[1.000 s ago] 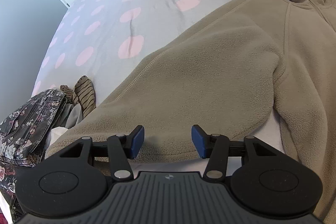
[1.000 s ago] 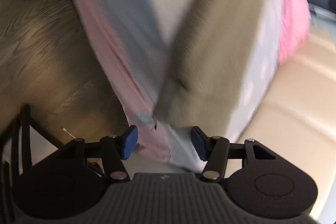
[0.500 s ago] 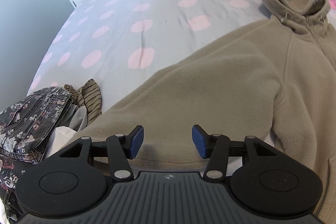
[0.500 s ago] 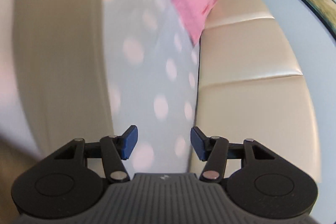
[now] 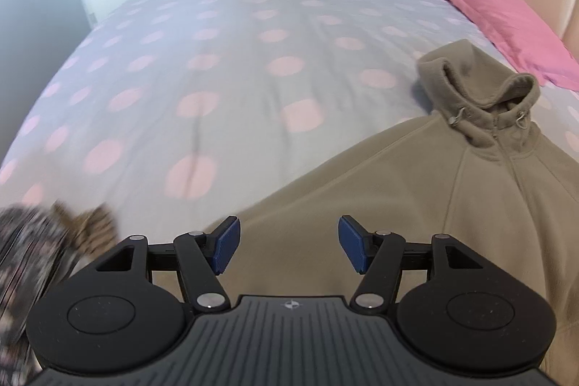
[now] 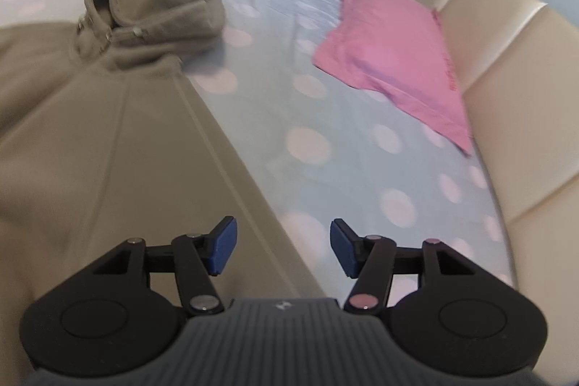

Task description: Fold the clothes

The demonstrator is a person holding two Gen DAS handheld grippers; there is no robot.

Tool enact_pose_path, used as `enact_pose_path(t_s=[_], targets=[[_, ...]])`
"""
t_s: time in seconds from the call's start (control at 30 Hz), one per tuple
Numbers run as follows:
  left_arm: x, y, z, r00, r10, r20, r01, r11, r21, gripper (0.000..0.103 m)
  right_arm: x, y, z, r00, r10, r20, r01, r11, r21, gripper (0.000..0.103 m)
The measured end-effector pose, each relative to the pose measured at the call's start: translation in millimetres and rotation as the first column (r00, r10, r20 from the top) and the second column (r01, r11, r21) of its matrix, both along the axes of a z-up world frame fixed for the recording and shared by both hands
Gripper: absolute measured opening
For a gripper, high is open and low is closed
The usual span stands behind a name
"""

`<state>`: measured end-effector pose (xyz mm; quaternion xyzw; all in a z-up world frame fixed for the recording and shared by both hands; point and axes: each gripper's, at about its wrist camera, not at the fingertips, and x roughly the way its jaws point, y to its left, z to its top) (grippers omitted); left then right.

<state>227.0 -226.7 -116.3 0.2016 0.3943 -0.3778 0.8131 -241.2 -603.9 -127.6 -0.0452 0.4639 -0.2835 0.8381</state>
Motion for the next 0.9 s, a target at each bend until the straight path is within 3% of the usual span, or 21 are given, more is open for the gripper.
enact_pose_path(t_s=[0.27, 0.4, 0.6, 0.77, 0.9], targets=[[21, -101, -49, 0.986, -0.161, -0.032, 0.161, 0.987, -0.016, 0.062, 103, -32, -39, 0.991, 0.044, 0.126, -0.067, 0.982, 0.177, 0.066], [29, -142, -78, 0.966, -0.255, -0.027, 0.255, 0.967, -0.004, 0.062, 146, -48, -60, 0.982, 0.072, 0.173, -0.111, 0.968, 0.225, 0.069], [47, -185, -107, 0.948, -0.314, -0.056, 0.313, 0.949, -0.031, 0.063, 184, -62, -75, 0.963, 0.135, 0.233, -0.196, 0.945, 0.261, 0.075], [45, -210, -123, 0.929, -0.36, -0.088, 0.352, 0.931, -0.091, 0.073, 212, -70, -86, 0.949, 0.138, 0.282, -0.234, 0.91, 0.342, 0.076], [38, -232, -123, 0.916, -0.379, -0.132, 0.356, 0.919, -0.172, 0.074, 233, -84, -90, 0.941, 0.046, 0.334, -0.198, 0.876, 0.439, 0.076]])
